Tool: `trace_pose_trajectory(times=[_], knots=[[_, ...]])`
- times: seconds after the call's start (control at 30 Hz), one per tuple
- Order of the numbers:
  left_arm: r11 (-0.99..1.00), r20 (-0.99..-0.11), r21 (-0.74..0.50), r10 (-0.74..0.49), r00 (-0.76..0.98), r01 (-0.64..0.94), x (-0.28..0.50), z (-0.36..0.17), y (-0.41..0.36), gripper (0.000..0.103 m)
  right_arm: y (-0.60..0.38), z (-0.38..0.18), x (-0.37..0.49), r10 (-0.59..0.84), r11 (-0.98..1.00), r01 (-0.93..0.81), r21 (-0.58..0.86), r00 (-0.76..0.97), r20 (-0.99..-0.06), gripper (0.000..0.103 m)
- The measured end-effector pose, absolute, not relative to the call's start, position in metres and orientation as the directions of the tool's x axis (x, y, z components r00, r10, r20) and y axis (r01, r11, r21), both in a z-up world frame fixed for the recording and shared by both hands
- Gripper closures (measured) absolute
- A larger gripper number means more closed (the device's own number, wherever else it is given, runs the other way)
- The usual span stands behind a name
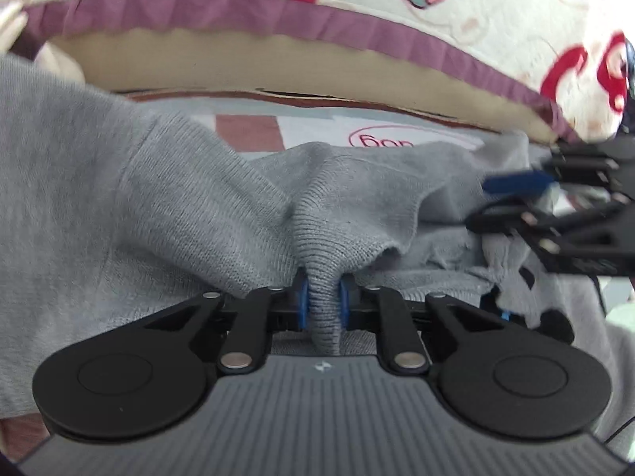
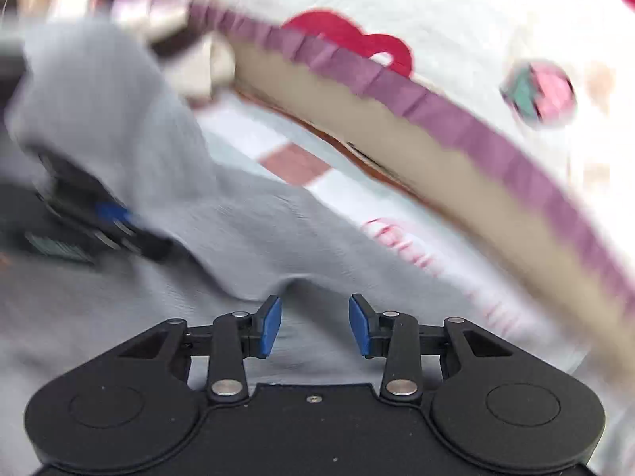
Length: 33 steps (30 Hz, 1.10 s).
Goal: Fold clothes
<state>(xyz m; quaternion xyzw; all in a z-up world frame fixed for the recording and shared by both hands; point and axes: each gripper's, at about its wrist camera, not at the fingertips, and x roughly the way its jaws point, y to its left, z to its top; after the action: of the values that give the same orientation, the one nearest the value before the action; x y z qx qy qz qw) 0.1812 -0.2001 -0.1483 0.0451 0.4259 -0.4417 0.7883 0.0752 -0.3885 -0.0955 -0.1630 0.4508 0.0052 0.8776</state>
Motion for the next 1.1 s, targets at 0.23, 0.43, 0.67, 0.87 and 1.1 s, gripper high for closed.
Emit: trace_pose_trajectory(times=[0.23,0.43,0.67,0.87,1.1], knots=[[0.594,-0.658,-0.382,-0.713,0.243,0.707,0.192,-0.152,-0.196,0.092,-0.379,-0.119,0.096,-0.144,0.83,-0.395,-0.395,0.531,-0.835,0.046],[0.548,-0.592,-0.486,-0.779,0.205,0.68,0.19,-0.142,-0.192,0.094,-0.371,-0.124,0.1,-0.171,0.809,-0.364,-0.462,0.605,-0.778,0.041],[0.468,-0.556,-0.527,-0.821,0.129,0.709,0.181,-0.129,-0.177,0.096,-0.378,-0.131,0.122,-0.137,0.823,-0.357,-0.443,0.631,-0.763,0.043],[0.356,-0.57,-0.41,-0.819,0.069,0.84,0.152,-0.103,-0.176,0.096,-0.385,-0.121,0.116,0.012,0.821,-0.44,-0.363,0.65,-0.76,0.083],[0.238,-0.635,-0.47,-0.76,-0.138,0.85,0.13,-0.122,-0.139,0.1,-0.405,-0.094,0.07,0.195,0.763,-0.637,-0.105,0.382,-0.903,0.089]])
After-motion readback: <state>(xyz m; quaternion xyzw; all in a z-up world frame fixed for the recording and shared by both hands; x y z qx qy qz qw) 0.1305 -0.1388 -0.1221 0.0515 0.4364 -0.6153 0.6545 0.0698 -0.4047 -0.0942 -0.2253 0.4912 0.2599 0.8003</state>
